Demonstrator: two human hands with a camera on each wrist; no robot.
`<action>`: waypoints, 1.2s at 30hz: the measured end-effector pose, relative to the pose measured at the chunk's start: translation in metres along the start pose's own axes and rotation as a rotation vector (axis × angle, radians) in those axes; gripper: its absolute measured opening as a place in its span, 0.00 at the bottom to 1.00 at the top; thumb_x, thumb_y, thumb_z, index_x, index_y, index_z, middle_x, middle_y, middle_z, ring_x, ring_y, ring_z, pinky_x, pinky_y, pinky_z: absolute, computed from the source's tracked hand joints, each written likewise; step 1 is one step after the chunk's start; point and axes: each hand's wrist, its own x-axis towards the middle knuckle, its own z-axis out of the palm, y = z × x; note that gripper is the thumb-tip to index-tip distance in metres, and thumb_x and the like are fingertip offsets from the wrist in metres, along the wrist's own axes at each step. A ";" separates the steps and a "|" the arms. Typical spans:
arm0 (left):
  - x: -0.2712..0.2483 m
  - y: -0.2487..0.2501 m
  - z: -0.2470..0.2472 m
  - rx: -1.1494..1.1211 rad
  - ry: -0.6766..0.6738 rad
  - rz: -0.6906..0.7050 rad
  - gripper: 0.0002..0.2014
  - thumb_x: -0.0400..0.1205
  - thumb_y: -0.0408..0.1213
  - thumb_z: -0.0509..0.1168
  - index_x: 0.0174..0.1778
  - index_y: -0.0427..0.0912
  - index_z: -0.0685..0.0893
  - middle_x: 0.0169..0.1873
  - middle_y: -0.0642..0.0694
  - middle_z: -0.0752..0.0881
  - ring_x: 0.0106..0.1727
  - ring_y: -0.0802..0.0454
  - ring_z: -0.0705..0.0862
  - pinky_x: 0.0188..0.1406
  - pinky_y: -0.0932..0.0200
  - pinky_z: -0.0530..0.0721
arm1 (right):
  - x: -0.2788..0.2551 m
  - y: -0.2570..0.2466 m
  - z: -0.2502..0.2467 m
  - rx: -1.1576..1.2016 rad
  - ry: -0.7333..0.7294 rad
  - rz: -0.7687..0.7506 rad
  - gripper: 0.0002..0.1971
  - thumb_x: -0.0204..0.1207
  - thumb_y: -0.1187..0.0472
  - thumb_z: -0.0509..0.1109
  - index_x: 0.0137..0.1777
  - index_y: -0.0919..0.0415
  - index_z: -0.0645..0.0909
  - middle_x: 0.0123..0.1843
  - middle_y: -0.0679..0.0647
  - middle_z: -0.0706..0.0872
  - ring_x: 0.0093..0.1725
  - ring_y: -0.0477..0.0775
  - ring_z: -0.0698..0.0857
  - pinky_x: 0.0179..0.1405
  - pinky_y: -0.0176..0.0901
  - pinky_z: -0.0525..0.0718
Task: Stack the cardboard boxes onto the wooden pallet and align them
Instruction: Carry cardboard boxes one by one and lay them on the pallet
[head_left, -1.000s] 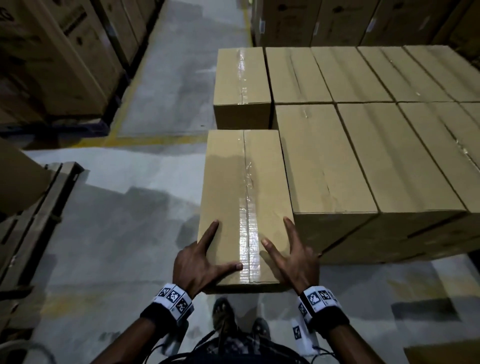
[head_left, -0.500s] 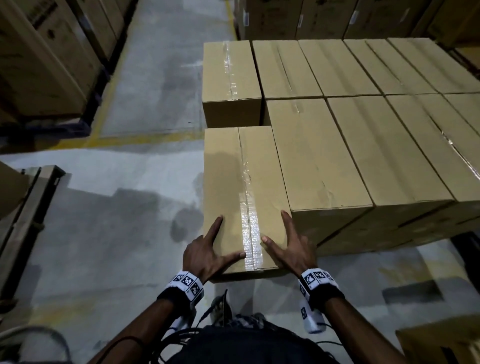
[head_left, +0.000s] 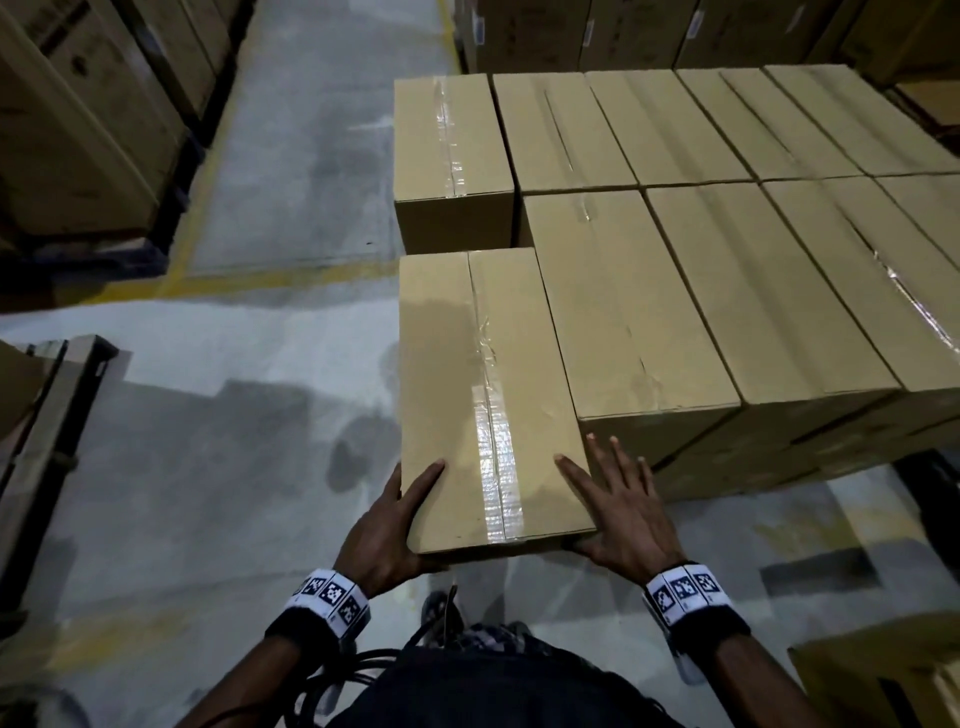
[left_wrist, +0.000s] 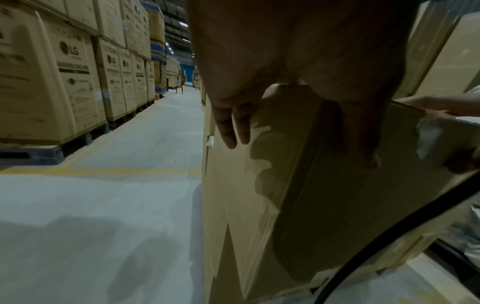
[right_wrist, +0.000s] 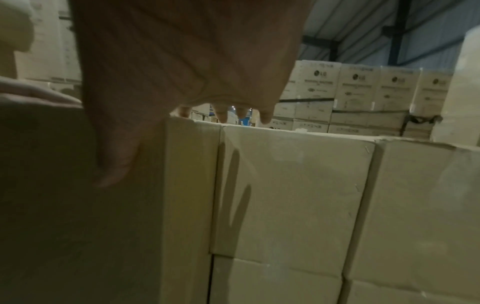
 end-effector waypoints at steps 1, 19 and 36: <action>0.003 0.001 0.000 -0.005 0.012 0.007 0.65 0.63 0.66 0.84 0.86 0.78 0.43 0.90 0.61 0.44 0.80 0.42 0.74 0.62 0.41 0.88 | 0.005 0.001 -0.001 -0.022 0.013 -0.006 0.63 0.67 0.26 0.76 0.88 0.32 0.31 0.91 0.52 0.27 0.89 0.61 0.27 0.88 0.72 0.40; 0.089 -0.016 -0.035 0.007 -0.003 -0.114 0.64 0.65 0.47 0.84 0.82 0.86 0.42 0.88 0.45 0.61 0.74 0.36 0.79 0.62 0.41 0.88 | 0.096 0.007 -0.041 -0.063 -0.031 0.023 0.66 0.67 0.37 0.84 0.89 0.34 0.33 0.92 0.53 0.32 0.91 0.65 0.37 0.86 0.77 0.39; 0.127 -0.016 -0.057 0.011 -0.029 -0.095 0.64 0.67 0.47 0.86 0.88 0.74 0.47 0.85 0.42 0.66 0.76 0.34 0.76 0.72 0.39 0.82 | 0.135 0.013 -0.049 -0.029 -0.039 0.058 0.69 0.63 0.43 0.88 0.88 0.31 0.34 0.92 0.49 0.32 0.91 0.65 0.38 0.86 0.78 0.44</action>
